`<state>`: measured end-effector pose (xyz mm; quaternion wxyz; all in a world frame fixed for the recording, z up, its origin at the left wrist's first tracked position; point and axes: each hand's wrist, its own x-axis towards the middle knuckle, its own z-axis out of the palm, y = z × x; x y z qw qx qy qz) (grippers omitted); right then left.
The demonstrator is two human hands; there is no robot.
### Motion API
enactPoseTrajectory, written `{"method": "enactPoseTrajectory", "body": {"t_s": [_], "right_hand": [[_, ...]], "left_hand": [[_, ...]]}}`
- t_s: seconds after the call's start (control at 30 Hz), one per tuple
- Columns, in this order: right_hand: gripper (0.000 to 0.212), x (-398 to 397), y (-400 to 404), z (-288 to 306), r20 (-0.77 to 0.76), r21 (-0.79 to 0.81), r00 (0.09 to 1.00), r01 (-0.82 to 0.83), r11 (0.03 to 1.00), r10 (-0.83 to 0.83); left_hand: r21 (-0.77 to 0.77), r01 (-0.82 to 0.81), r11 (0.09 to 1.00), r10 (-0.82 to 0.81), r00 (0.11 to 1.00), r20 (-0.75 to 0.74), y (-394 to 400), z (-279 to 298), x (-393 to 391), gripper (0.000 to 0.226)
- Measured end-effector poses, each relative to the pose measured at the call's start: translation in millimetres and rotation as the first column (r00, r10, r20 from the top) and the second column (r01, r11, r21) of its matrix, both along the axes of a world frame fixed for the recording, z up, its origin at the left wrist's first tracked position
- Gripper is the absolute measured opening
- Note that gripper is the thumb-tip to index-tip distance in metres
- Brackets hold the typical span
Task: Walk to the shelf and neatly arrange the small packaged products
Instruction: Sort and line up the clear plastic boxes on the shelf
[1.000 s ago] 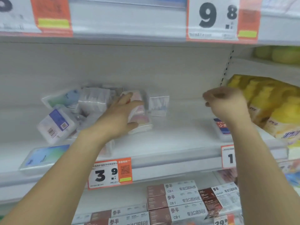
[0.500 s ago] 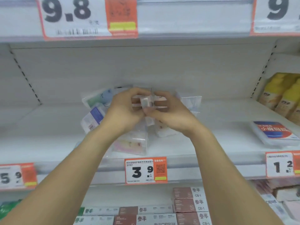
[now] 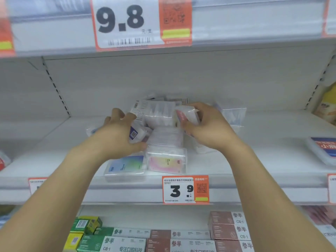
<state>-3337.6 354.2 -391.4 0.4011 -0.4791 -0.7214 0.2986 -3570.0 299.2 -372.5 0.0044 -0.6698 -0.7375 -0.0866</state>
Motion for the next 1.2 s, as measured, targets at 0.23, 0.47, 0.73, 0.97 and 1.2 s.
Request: {"method": "enactPoseTrajectory", "body": {"t_s": [0.23, 0.47, 0.73, 0.97, 1.2], "right_hand": [[0.023, 2.0, -16.8, 17.5, -0.262, 0.08, 0.962, 0.1, 0.992, -0.076], [0.043, 15.9, -36.1, 26.9, -0.242, 0.024, 0.97, 0.041, 0.999, -0.034], [0.068, 86.0, -50.9, 38.5, 0.035, 0.101, 0.999, 0.018, 0.995, -0.022], [0.066, 160.9, -48.9, 21.9, 0.213, 0.231, 0.952, 0.171, 0.958, -0.221], [0.056, 216.2, -37.7, -9.3, 0.139, 0.275, 0.832, 0.489, 0.828, -0.537]], "left_hand": [[0.227, -0.068, 0.971, 0.02, 0.977, 0.21, -1.7, 11.5, -7.6, 0.071], [0.534, 0.006, 0.846, -0.355, 0.753, 0.554, -6.1, 29.3, 52.5, 0.055], [0.474, 0.238, 0.848, -0.504, 0.642, 0.578, 16.5, -3.5, 162.0, 0.071], [0.421, 0.351, 0.836, -0.548, 0.554, 0.627, 33.4, -31.8, 252.7, 0.058], [0.276, 0.656, 0.703, -0.63, 0.393, 0.67, 37.3, -47.9, 304.0, 0.052]]}}
